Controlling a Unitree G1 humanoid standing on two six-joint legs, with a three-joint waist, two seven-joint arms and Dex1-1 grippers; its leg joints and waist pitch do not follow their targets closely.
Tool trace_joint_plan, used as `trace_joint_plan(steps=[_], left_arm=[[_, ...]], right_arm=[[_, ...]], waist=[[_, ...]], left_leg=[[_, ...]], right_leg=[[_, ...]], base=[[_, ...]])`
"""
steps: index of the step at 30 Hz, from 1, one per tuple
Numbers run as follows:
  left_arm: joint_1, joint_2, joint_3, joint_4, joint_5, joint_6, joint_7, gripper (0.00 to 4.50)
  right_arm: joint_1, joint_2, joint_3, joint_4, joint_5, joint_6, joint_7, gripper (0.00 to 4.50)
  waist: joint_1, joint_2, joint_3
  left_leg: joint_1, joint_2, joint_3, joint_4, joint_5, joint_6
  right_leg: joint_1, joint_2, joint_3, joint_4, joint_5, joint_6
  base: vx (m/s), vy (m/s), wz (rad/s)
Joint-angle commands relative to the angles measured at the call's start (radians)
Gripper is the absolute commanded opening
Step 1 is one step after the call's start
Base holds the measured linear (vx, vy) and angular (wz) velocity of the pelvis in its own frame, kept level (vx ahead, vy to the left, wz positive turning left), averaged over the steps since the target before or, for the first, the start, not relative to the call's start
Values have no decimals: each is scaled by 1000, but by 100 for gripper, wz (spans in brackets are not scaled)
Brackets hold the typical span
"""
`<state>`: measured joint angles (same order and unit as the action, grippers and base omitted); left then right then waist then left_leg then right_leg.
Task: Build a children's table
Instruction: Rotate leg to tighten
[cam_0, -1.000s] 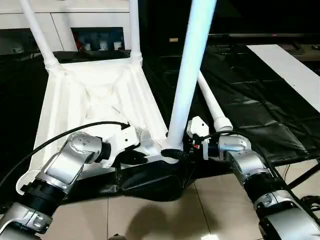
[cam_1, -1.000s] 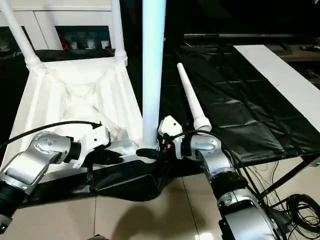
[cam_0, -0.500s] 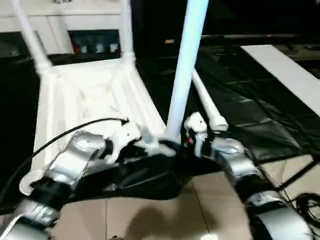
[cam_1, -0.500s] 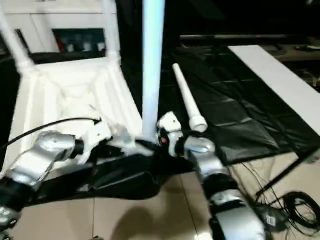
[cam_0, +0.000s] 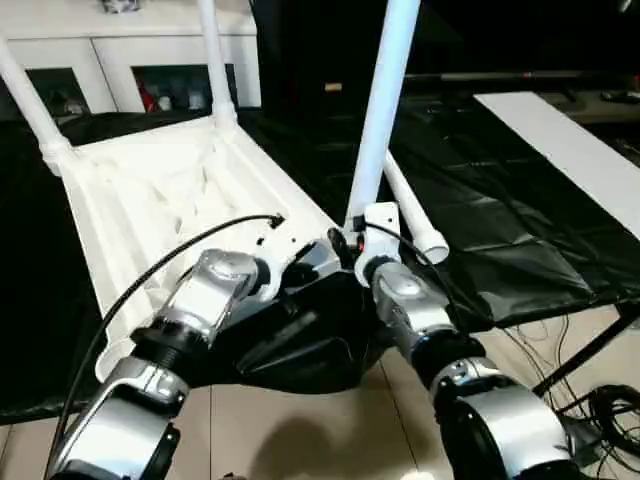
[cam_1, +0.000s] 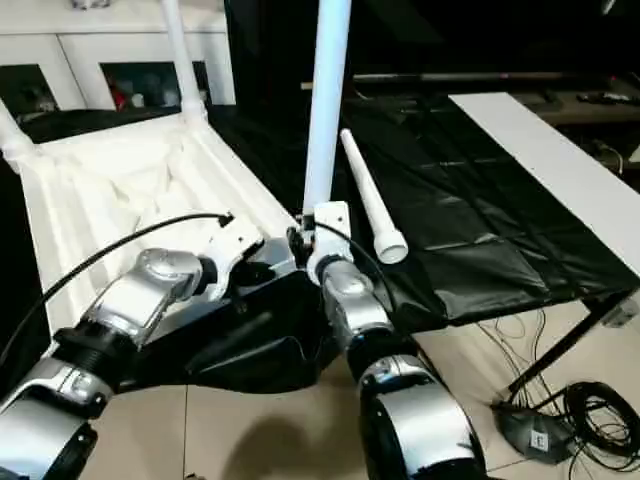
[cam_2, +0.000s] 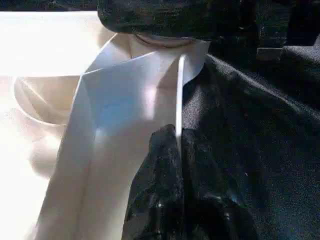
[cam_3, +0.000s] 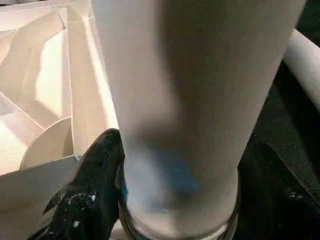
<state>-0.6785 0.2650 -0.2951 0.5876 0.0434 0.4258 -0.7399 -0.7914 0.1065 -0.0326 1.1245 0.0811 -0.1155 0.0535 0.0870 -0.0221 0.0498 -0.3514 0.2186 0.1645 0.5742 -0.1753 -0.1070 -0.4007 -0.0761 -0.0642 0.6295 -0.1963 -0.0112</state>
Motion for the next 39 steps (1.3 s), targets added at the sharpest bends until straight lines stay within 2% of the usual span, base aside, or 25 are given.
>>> trace_joint_plan(steps=[1, 2, 3, 5, 6, 7, 10, 11, 14, 15, 17, 19, 21, 22, 23, 25, 27, 29, 30, 38, 39], left_arm=[[-6, 14, -2, 5, 26, -13, 42, 0], [-3, 20, -6, 2, 29, -21, 34, 0], [2, 25, -6, 1, 30, -23, 29, 0], [7, 30, -9, 0, 33, -31, 21, 0], [8, 31, -9, 1, 35, -34, 19, 0], [15, 37, -10, -5, 37, -37, 12, 0], [30, 49, -14, -24, 35, -42, -12, 0], [30, 49, -14, -24, 35, -42, -12, 0], [51, 76, -21, -47, 26, -71, -52, 0], [66, 97, -25, -63, 23, -78, -78, 0], [73, 106, -26, -70, 22, -82, -89, 0], [98, 141, -33, -102, 13, -100, -139, 0], [112, 159, -38, -123, 3, -103, -175, 0], [132, 181, -46, -155, -13, -111, -228, 0], [136, 185, -47, -161, -17, -112, -239, 0], [160, 212, -56, -201, -35, -121, -301, 0], [173, 228, -60, -221, -45, -134, -336, 0], [187, 252, -70, -243, -50, -141, -377, 0], [190, 259, -72, -245, -49, -140, -384, 0], [195, 269, -67, -260, -41, -133, -393, 0], [195, 268, -67, -259, -40, -133, -393, 0]], right_arm=[[19, 49, -11, 56, 48, 14, 75, 270], [16, 53, -20, 55, 57, 2, 108, 270], [16, 53, -29, 53, 65, -7, 134, 305], [14, 52, -37, 48, 68, -19, 148, 305], [13, 52, -41, 48, 68, -23, 151, 329], [13, 44, -43, 39, 68, -36, 170, 346], [14, 15, -27, 16, 46, -69, 202, 353], [14, 15, -27, 16, 46, -69, 202, 377], [39, -45, 15, -42, 29, -79, 393, 377], [64, -92, 48, -84, 21, -74, 521, 377], [75, -112, 63, -100, 14, -77, 567, 377], [107, -182, 104, -152, 5, -96, 716, 377], [118, -207, 117, -169, 1, -100, 771, 377], [126, -234, 129, -186, 2, -95, 829, 377], [127, -239, 131, -189, 2, -94, 840, 377], [132, -265, 139, -206, 4, -89, 892, 377], [131, -272, 138, -214, 12, -80, 918, 377], [131, -280, 145, -225, 14, -82, 951, 377], [129, -280, 149, -225, 13, -79, 963, 377], [122, -281, 172, -213, -12, -87, 1004, 377], [122, -282, 173, -212, -14, -87, 1004, 363]], waist=[[0, 13, -50], [0, 13, -50], [-1, 15, -48], [-2, 15, -47], [-3, 13, -48], [-3, 17, -48], [-6, 13, -50], [-7, 13, -50], [-3, 11, -50], [-4, 12, -53], [-3, 15, -55], [-3, 16, -57], [-3, 21, -59], [-3, 19, -61], [-5, 20, -60], [-4, 23, -62], [-2, 23, -60], [2, 24, -60], [6, 25, -59], [11, 20, -57], [11, 20, -58]], left_leg=[[1, 3, 0, -77, -330, -29], [0, 4, 1, -77, -332, -26], [0, 4, 0, -78, -333, -26], [0, 4, 1, -78, -342, -24], [-1, 4, 0, -79, -344, -20], [0, 5, 0, -79, -342, -20], [-4, 4, 3, -77, -310, -13], [-4, 4, 3, -77, -302, -11], [-8, 6, 5, -76, -267, 11], [-9, 7, 6, -75, -242, 18], [-12, 8, 6, -72, -212, 27], [-15, 8, 6, -68, -167, 45], [-10, 9, 8, -65, -160, 54], [-10, 10, 7, -65, -149, 54], [-11, 9, 8, -64, -143, 58], [-6, 10, 10, -62, -139, 66], [-5, 12, 11, -63, -151, 67], [-4, 13, 12, -63, -153, 66], [0, 14, 14, -63, -157, 63], [-3, 11, 14, -64, -153, 50], [-3, 11, 13, -64, -149, 50]], right_leg=[[33, -55, 43, -96, -323, -133], [33, -57, 43, -97, -318, -136], [32, -56, 43, -97, -319, -139], [32, -56, 43, -98, -324, -141], [34, -57, 43, -98, -327, -142], [34, -57, 43, -97, -323, -144], [37, -56, 44, -95, -286, -160], [38, -56, 44, -94, -280, -164], [45, -58, 43, -94, -252, -173], [47, -56, 43, -91, -221, -178], [49, -54, 42, -86, -174, -190], [55, -54, 39, -76, -83, -224], [52, -52, 40, -73, -50, -242], [57, -53, 38, -71, -26, -254], [56, -51, 38, -69, -10, -260], [54, -50, 39, -66, 26, -281], [54, -50, 38, -66, 21, -289], [54, -51, 38, -65, 14, -288], [50, -50, 39, -66, 15, -289], [54, -52, 40, -66, -9, -269], [54, -52, 41, -66, -9, -268]], base=[[0, 0, 0], [0, 0, 0], [0, 0, 0], [0, 0, 0], [0, 0, 0], [0, 0, 0], [0, 0, 0], [0, 0, 0], [0, 0, 0], [0, 0, 0], [0, 0, 0], [0, 0, 0], [0, 0, 0], [0, 0, 0], [0, 0, 0], [0, 0, 0], [0, 0, 0], [0, 0, 0], [0, 0, 0], [0, 0, 0], [0, 0, 0]])
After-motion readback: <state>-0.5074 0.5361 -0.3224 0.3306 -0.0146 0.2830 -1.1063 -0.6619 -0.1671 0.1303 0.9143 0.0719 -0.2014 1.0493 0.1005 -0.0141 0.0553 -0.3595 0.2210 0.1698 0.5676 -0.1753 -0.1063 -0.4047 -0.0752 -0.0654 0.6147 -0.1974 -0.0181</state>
